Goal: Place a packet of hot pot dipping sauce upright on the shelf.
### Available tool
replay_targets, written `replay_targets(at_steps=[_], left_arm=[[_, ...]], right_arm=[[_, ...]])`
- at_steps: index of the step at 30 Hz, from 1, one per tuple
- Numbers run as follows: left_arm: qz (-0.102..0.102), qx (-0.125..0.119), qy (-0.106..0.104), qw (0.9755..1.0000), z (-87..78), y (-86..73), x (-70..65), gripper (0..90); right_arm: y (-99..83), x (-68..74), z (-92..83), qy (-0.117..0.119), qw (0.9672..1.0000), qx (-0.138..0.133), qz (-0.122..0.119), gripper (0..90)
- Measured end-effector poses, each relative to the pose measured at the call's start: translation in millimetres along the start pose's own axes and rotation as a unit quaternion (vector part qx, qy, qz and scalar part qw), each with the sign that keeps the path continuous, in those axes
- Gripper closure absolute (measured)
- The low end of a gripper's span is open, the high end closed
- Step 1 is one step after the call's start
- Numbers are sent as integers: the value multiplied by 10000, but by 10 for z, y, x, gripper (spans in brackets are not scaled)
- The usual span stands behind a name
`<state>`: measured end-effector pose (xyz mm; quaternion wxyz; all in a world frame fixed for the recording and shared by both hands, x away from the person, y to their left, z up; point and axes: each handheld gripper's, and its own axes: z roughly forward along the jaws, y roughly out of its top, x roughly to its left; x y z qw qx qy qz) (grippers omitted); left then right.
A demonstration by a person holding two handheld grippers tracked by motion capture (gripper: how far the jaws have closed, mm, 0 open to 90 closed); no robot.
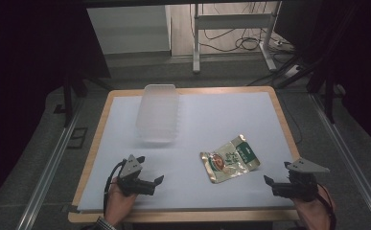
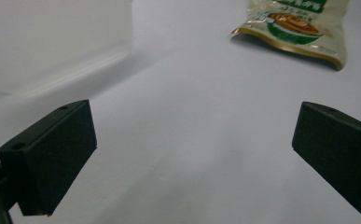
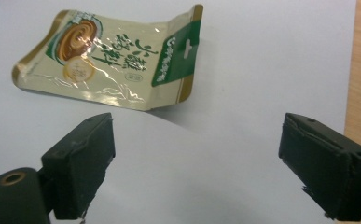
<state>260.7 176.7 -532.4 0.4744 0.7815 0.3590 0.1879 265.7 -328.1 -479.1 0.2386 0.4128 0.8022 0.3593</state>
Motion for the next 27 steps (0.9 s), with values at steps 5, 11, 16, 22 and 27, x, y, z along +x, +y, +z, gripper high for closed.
replay_targets(at_steps=[5,11,16,22,27], left_arm=[[-30,-103,-1,9999,-13,4,2,0],[-31,-141,-34,9999,-8,6,10,0],[2,-118,-64,9999,2,5,1,0],[20,-110,-89,9999,7,4,-3,0],[35,-111,-116,9999,10,5,-6,0]], right_arm=[[-50,-115,23,183,9996,-93,179,16],[-67,-152,33,205,9998,40,35,1],[-92,-171,86,400,9987,296,108,9],[-106,-200,92,638,9970,267,338,14],[-108,-176,56,447,9980,79,439,0]])
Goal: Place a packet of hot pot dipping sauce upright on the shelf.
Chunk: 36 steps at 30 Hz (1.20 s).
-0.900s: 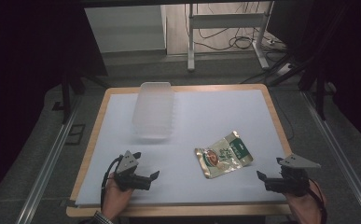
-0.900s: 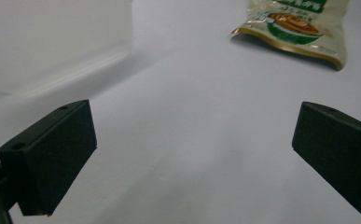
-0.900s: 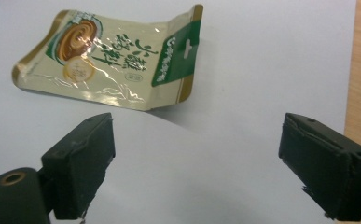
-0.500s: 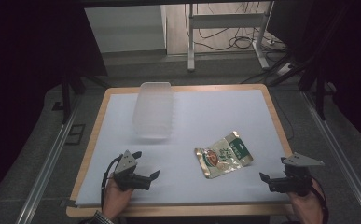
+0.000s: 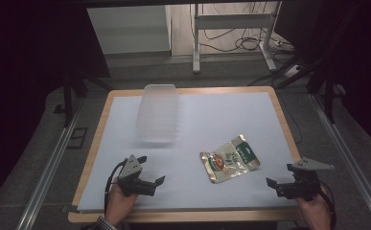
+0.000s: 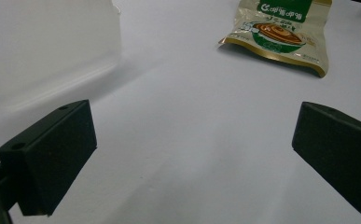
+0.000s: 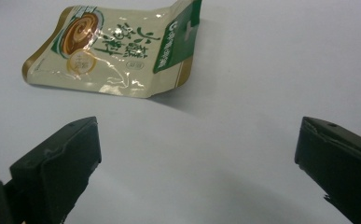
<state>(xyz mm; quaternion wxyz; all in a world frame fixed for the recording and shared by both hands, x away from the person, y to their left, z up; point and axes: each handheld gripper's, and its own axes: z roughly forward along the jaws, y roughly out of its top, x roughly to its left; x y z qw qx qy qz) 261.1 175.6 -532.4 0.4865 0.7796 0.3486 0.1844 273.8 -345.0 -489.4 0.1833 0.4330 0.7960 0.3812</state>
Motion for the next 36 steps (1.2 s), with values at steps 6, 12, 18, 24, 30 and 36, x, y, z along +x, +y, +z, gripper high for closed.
replay_targets(at_steps=[6,12,18,24,30,36], left_arm=[[18,-2,-21,10000,3,1,-6,0],[23,-2,-42,10000,7,1,-9,0],[34,10,-52,10000,14,0,-13,0],[41,17,-59,10000,18,1,-13,0],[47,22,-59,10000,22,1,-12,0],[58,28,-54,10000,24,1,-15,0]], right_arm=[[7,26,10,-94,9999,-37,-45,0],[27,48,34,9,9999,-63,-121,0],[53,47,63,100,9997,-159,-138,0],[87,42,95,242,9994,-255,-65,0],[112,77,174,371,9992,-116,-107,0],[143,84,236,451,9988,-163,-99,0]])
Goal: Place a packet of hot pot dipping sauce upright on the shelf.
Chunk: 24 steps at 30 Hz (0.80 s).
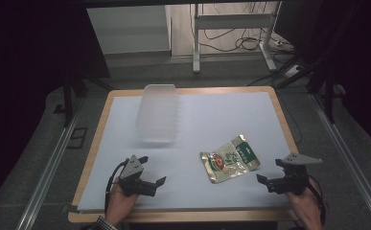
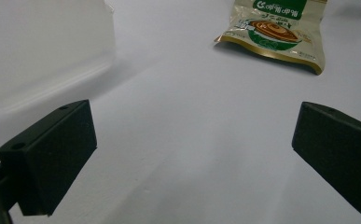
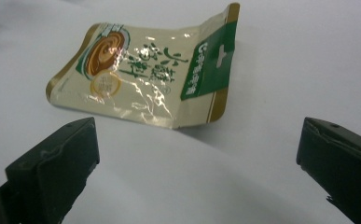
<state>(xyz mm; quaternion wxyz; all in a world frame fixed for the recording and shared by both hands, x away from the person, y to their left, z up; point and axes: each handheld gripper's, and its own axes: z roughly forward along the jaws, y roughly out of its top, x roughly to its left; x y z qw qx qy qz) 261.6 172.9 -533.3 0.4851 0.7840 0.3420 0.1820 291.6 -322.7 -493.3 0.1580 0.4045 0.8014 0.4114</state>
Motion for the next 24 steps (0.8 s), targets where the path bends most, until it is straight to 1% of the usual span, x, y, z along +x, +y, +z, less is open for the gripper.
replay_targets(at_steps=[2,3,8,11,19,22,24], left_arm=[[1,-3,-2,10000,2,1,-1,0],[2,-2,1,10000,2,1,-1,0],[6,-6,8,10000,2,2,0,0],[12,-6,14,10000,4,3,-3,0],[49,3,24,10000,10,7,-8,0],[60,5,18,10000,11,8,-10,0],[62,4,20,10000,11,8,-10,0]], right_arm=[[18,12,22,-1,10000,-54,0,0],[29,21,42,3,10000,-72,-43,0],[76,49,122,-13,9997,6,-238,0],[102,49,174,16,9995,47,-326,0],[154,14,286,116,9994,57,-321,0],[167,-15,336,215,9995,46,-246,0],[177,-40,370,358,9992,19,-160,0]])
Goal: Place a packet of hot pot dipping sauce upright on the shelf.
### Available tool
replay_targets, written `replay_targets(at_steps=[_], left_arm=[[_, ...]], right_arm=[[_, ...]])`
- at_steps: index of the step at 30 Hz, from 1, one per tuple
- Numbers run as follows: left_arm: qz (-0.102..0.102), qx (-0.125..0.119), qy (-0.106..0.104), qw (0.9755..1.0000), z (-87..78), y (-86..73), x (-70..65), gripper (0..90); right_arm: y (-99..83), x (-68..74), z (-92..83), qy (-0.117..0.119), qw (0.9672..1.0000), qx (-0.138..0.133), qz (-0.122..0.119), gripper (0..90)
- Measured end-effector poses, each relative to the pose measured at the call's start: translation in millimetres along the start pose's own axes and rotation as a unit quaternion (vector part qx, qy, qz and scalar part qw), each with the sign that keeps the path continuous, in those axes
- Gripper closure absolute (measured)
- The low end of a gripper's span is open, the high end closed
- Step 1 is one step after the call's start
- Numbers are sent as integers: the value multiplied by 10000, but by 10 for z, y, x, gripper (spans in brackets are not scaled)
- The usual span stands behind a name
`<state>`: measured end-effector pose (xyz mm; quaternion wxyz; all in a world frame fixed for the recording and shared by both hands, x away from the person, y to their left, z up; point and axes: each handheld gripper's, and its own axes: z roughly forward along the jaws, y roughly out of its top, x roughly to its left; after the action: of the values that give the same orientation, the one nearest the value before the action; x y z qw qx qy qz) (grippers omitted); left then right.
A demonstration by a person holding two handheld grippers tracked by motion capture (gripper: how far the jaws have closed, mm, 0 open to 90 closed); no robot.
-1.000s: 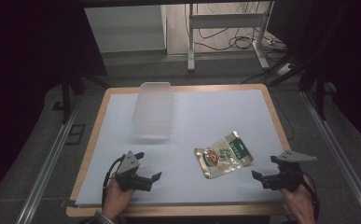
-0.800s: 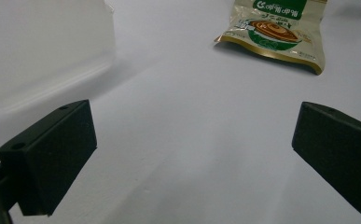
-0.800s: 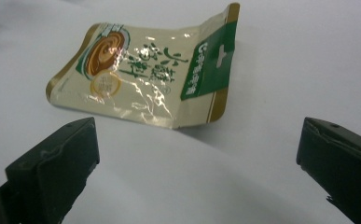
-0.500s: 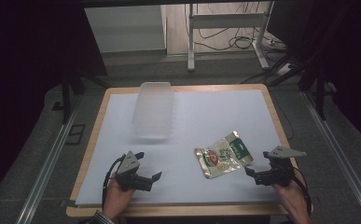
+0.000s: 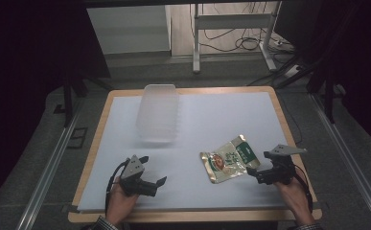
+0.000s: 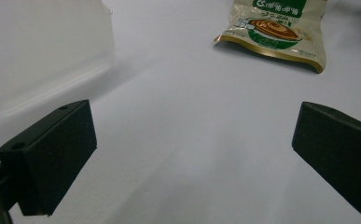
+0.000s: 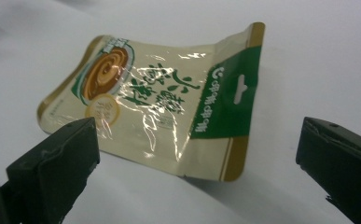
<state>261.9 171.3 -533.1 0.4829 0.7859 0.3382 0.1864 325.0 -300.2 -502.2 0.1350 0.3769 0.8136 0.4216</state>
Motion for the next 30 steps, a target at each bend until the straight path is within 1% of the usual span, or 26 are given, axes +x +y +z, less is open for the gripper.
replay_targets(at_steps=[2,4,8,9,11,14,16,18,19,21,22,23,24,25,28,30], left_arm=[[9,0,2,10000,0,1,-1,0],[13,1,3,10000,0,1,-3,0],[23,8,11,10000,1,1,-4,0],[25,10,14,10000,1,1,-4,0],[30,13,16,10000,1,1,-5,0],[38,14,21,10000,0,2,-6,0],[41,18,22,10000,1,2,-7,0],[46,18,21,10000,1,2,-8,0],[50,18,26,10000,1,3,-9,0],[51,19,27,10000,1,3,-9,0],[56,22,31,10000,1,3,-9,0],[55,25,32,10000,2,2,-10,0],[70,38,36,10000,2,3,-9,0],[70,38,36,10000,2,3,-9,0],[82,44,51,9999,5,3,-9,0],[86,43,53,9999,3,3,-9,0]], right_arm=[[9,-13,25,-8,10000,-15,88,4],[28,-20,58,42,9999,3,146,5],[74,-8,108,-43,9999,71,109,6],[87,-3,126,-108,9999,99,68,6],[105,2,149,-123,9998,147,42,6],[134,-21,198,-75,9996,162,213,13],[150,-27,224,-93,9995,217,215,22],[164,-28,253,-144,9993,292,168,38],[173,-34,265,-158,9992,343,159,58],[192,-55,287,-199,9985,452,222,107],[192,-55,287,-199,9985,452,222,107],[216,-83,292,-231,9980,524,249,192],[224,-91,296,-255,9979,558,215,208],[234,-98,296,-283,9977,584,178,245],[257,-118,319,-273,9976,588,245,312],[268,-121,354,-320,9968,690,238,348]])
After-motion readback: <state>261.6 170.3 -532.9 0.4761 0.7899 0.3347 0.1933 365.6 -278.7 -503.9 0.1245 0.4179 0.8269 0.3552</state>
